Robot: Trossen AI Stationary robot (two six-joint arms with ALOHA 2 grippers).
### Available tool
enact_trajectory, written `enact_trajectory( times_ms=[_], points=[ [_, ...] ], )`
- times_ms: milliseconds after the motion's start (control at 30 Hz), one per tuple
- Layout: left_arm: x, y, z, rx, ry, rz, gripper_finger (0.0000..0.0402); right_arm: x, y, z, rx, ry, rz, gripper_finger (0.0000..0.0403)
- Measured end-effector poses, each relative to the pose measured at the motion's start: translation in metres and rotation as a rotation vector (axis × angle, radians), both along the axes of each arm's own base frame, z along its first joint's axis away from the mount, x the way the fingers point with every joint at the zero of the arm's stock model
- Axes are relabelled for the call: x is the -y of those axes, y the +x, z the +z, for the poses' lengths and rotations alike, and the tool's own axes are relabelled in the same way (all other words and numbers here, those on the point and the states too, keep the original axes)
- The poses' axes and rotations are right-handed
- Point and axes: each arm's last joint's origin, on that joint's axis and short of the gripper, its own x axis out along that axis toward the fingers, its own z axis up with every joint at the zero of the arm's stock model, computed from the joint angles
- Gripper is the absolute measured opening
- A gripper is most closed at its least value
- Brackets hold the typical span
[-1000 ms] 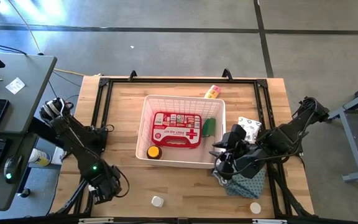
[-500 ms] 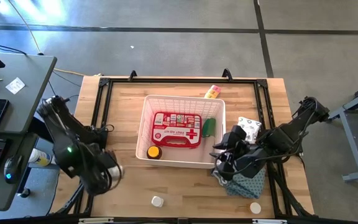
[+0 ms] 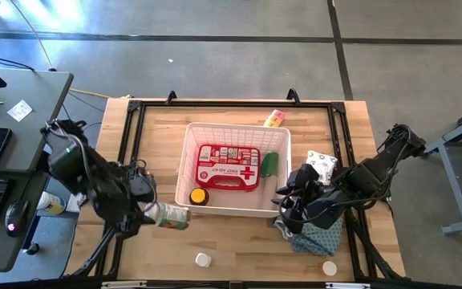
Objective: Pick & place medical supplies in basket/bin
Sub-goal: Put the left white pill bottle into the white container
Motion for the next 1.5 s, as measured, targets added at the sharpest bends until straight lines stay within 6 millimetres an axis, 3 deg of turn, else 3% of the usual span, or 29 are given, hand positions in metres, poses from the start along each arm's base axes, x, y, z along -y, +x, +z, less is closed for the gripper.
enact_trajectory(
  times_ms=[167, 333, 567, 733, 833, 967, 1133, 1500],
  points=[
    [-0.029, 0.01, 0.019, 0.151, 0.136, 0.037, 0.0265, 0.001, 0.0, 0.0, 0.02, 0.009, -0.045, 0.0129],
    [-0.062, 0.036, 0.018, 0.191, 0.338, 0.041, 0.0265, 0.006, 0.003, 0.002, 0.062, -0.008, -0.13, 0.0129],
    [-0.1, 0.102, -0.017, 0.012, 0.41, -0.118, 0.0265, 0.017, 0.016, 0.008, 0.142, 0.048, -0.194, 0.0129],
    [-0.119, 0.147, -0.06, -0.187, 0.359, -0.289, 0.0265, 0.019, 0.022, 0.011, 0.179, 0.138, -0.196, 0.0129],
    [-0.121, 0.168, -0.092, -0.324, 0.303, -0.421, 0.0265, 0.017, 0.021, 0.01, 0.143, 0.185, -0.158, 0.0129],
    [-0.116, 0.194, -0.123, -0.382, 0.276, -0.512, 0.0273, 0.017, 0.017, 0.004, 0.05, 0.269, -0.162, 0.0129],
    [-0.112, 0.215, -0.148, -0.411, 0.264, -0.528, 0.0264, 0.007, 0.009, 0.002, 0.025, 0.349, -0.18, 0.0129],
    [-0.104, 0.239, -0.192, -0.529, 0.194, -0.446, 0.0287, -0.007, -0.001, 0.003, 0.059, 0.215, -0.121, 0.0129]
  ],
)
